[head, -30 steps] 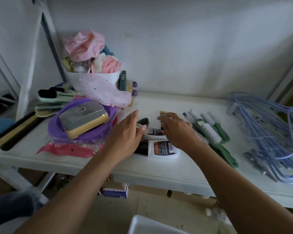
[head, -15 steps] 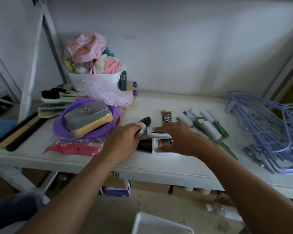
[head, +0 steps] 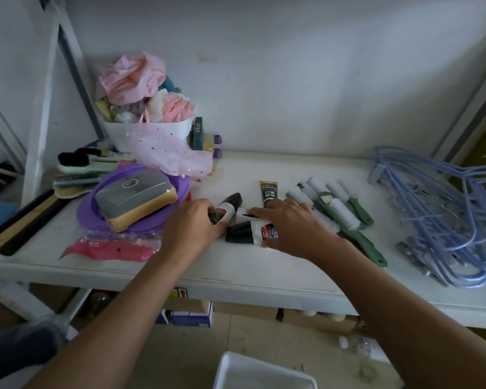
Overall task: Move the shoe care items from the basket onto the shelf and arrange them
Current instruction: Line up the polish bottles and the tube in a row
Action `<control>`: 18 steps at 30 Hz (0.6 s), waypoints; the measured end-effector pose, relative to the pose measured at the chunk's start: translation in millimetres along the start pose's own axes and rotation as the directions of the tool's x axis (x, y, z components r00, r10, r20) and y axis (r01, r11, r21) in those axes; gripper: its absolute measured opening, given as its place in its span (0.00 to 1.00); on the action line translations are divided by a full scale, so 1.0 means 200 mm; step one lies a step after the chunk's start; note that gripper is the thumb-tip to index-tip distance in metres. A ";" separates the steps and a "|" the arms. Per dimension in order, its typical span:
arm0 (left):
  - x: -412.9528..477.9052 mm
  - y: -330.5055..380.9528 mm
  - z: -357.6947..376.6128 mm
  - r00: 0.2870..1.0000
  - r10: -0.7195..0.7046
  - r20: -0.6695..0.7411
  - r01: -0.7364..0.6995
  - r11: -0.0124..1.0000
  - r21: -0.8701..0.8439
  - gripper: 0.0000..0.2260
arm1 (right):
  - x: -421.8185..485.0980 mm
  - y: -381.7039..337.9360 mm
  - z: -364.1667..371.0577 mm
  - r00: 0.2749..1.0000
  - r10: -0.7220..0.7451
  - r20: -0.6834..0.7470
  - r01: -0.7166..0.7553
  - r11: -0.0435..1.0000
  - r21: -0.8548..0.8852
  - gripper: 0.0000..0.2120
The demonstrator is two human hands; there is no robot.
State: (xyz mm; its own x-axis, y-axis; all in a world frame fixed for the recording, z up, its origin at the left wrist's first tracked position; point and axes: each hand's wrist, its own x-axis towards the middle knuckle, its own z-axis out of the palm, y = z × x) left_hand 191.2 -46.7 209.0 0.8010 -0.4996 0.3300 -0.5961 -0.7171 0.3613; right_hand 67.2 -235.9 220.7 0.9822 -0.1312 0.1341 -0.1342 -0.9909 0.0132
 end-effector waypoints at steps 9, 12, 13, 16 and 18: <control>-0.03 0.06 0.01 0.996 0.091 0.022 -0.094 0.965 0.246 0.10 | 0.01 0.06 0.04 0.988 0.131 -0.078 -0.136 0.989 -0.060 0.32; -0.03 0.04 0.03 0.992 0.123 -0.024 -0.115 0.967 0.228 0.08 | 0.03 0.09 0.07 0.979 0.190 -0.076 -0.197 0.976 -0.089 0.31; -0.04 0.03 0.03 0.991 0.127 -0.035 -0.116 0.968 0.223 0.08 | 0.03 0.10 0.08 0.974 0.215 -0.072 -0.221 0.971 -0.090 0.30; -0.04 0.02 0.05 0.991 0.124 -0.052 -0.111 0.974 0.199 0.08 | 0.05 0.12 0.12 0.954 0.289 -0.084 -0.295 0.953 -0.068 0.33; -0.05 0.03 0.04 0.995 0.085 -0.056 -0.076 0.985 0.152 0.10 | 0.07 0.13 0.14 0.944 0.307 -0.123 -0.316 0.947 -0.054 0.36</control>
State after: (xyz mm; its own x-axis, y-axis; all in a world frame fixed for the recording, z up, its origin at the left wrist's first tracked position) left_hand 180.8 -49.7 200.6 0.7427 -0.5308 0.4083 -0.6398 -0.7425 0.1985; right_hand 80.3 -263.6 194.6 0.8695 -0.4245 0.2525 -0.4441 -0.8957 0.0235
